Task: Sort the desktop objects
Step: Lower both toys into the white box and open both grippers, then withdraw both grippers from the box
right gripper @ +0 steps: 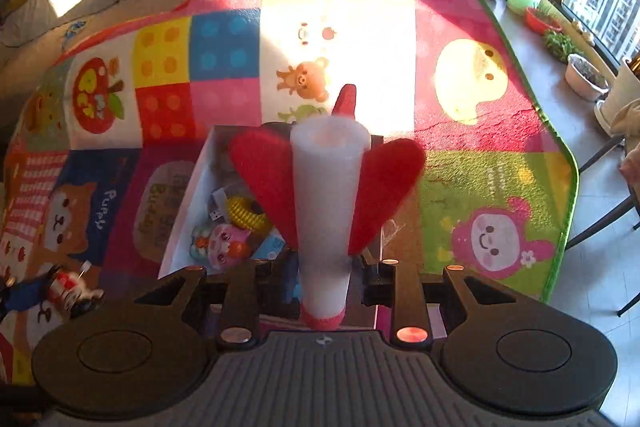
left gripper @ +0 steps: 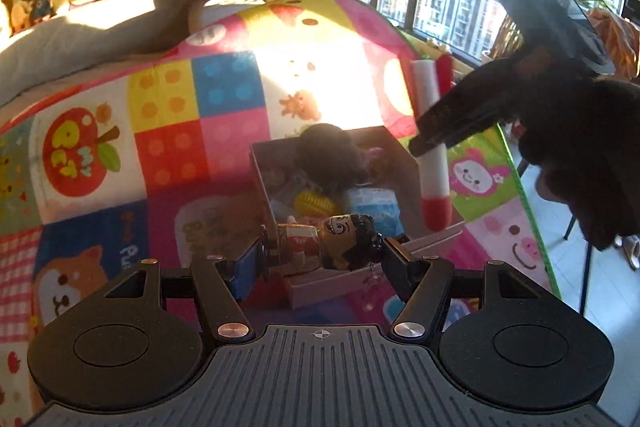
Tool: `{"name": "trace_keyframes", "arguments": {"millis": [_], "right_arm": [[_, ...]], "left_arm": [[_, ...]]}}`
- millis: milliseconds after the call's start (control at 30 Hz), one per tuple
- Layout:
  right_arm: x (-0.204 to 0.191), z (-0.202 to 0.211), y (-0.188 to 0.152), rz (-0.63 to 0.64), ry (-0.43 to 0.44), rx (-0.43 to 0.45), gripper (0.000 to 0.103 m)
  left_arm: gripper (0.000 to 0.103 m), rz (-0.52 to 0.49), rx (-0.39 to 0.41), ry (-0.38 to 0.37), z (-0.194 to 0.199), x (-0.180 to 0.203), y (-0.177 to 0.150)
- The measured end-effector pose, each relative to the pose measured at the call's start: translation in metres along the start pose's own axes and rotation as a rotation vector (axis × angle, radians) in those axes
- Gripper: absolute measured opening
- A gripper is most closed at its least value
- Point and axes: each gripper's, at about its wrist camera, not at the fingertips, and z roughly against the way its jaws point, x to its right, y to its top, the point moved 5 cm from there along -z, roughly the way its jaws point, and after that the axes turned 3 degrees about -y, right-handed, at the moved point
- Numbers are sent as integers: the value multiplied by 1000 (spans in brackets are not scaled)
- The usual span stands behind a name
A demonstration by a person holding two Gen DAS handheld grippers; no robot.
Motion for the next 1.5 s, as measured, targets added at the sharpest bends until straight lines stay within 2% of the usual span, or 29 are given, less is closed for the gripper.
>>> {"name": "trace_keyframes", "arguments": {"millis": [33, 100, 133, 267, 367, 467, 500, 533, 600, 767, 967, 1000, 1033, 1100, 1133, 1200, 1233, 1367, 1433, 1500], "right_arm": [[1, -10, 4, 0, -29, 18, 42], [5, -18, 9, 7, -80, 67, 55], [8, -17, 8, -5, -97, 92, 58], [26, 4, -18, -55, -31, 131, 67], [36, 15, -49, -3, -73, 124, 69], [42, 22, -74, 58, -109, 115, 71], [42, 24, -79, 77, -119, 122, 76], [41, 26, -82, 97, -127, 136, 82], [38, 29, -85, 128, -132, 179, 86], [13, 7, -60, 123, -63, 199, 86], [-30, -55, 14, 66, -77, 245, 88], [-36, -67, 26, 55, -91, 252, 84], [-42, -79, 38, 44, -93, 251, 74], [-48, -100, 53, 10, -85, 208, 62], [-49, -107, 57, -20, -64, 180, 60], [-54, -115, 54, -104, 20, 101, 53], [-57, -112, 50, -128, 37, 99, 54], [-81, -92, 31, -9, 134, 113, 56], [-79, -88, 25, -13, 135, 90, 55], [-63, -72, 17, -76, 97, 131, 58]], "left_arm": [[69, -4, -8, 4, -2, -1, -1], [69, -9, -19, 6, -7, -2, -1], [69, -10, -24, 5, -10, -2, 0], [69, -13, -41, -4, -29, 4, 4], [70, -17, -4, -11, -43, 12, 17], [79, -40, 45, 54, -60, 13, 32], [88, -34, 34, 75, -66, 10, 32], [91, -16, 20, 81, -69, 6, 30], [96, 29, 0, 81, -65, -1, 18], [96, 40, -99, 105, -44, -20, -32], [97, 116, -166, 100, -15, -54, -75], [98, 117, -168, 106, -10, -59, -79], [99, 117, -169, 116, -6, -64, -82], [100, 121, -157, 136, 2, -73, -86], [101, 128, -148, 146, 6, -78, -87], [102, 149, -131, 169, 10, -86, -88], [103, 160, -124, 179, 12, -89, -89], [103, 192, -131, 197, 5, -91, -94], [103, 219, -167, 182, -3, -88, -100], [103, 245, -215, 144, -15, -82, -108]]}}
